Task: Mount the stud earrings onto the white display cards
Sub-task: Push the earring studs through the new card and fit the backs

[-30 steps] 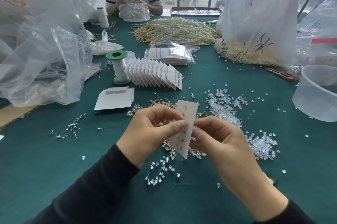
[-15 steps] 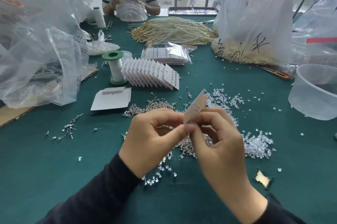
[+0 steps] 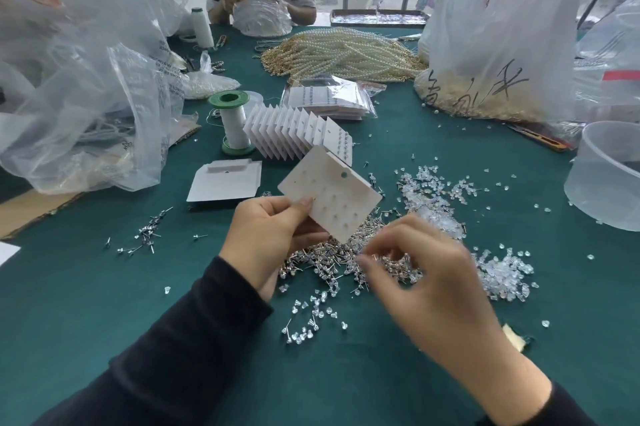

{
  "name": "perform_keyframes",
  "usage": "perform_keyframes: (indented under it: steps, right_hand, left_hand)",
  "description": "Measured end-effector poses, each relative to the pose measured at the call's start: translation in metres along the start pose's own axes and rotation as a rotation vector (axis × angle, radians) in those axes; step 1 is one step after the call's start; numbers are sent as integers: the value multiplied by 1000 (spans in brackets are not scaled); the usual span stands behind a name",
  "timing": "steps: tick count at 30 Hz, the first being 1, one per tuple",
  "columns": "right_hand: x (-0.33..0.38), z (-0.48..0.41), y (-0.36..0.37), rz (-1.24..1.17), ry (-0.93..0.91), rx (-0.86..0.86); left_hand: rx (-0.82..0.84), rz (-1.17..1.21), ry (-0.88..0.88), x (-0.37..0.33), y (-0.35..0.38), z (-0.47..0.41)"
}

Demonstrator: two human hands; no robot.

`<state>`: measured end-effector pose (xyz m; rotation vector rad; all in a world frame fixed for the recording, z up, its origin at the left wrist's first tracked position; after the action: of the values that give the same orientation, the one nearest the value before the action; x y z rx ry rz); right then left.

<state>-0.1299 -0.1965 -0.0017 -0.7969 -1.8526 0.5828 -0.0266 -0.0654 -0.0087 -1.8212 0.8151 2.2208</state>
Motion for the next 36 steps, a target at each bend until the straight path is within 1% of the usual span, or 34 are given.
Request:
perform_keyframes:
  steps: [2,3,5,9,15,21,26,28,29,30,31,33,34,35,36]
  right_hand:
    - [-2,1,10,-31,78,282]
    - [-3,3,14,-33,95,371]
    - [-4,5,18,-8,103,466]
    - [-4,4,17,1,94,543]
    - [0,4,15,6,23,652]
    - [2,10,21,190,-97,681]
    - [0,12,20,181,-120,684]
    - [2,10,20,172,-123,646]
    - [4,8,18,134,-122,578]
    - [6,7,16,76,-126,457]
    - [7,6,13,31,-130,299]
    - [6,2,7,25,-127,-23]
    - [5,-1,4,42,-107,-148]
    - [4,-4,4,50,-79,-236]
    - [1,-7,4,45,-50,-288]
  left_hand:
    - [-10,25,-29,2,-2,-2]
    - [-16,29,-36,3,-2,-3]
    - [-26,23,-44,3,-4,-3]
    - [-20,2,-46,2,-4,-3]
    - [-16,-22,-40,0,-1,-2]
    - [-16,-48,-36,0,0,-1]
    - [-15,-63,-42,2,0,-1]
    - [-13,-83,-34,3,0,-1]
    - [-12,-108,-25,4,0,-1]
    - [-9,-152,-11,4,0,-1]
    - [-3,-213,5,5,1,0]
    - [19,-356,41,7,4,2]
    - [38,-415,59,8,6,3]
    - [60,-460,75,9,9,5]
    - [85,-490,87,10,13,7]
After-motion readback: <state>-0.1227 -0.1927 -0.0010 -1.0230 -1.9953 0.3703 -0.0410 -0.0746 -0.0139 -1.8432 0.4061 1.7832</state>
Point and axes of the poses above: each hand's wrist, its own z-axis away from the middle knuckle, its own y-axis out of the palm, x = y × z, the point moved 2 cm from there along -z, towards the middle knuckle, and after that the axes turned 15 degrees about x, right-handed, at the moved point
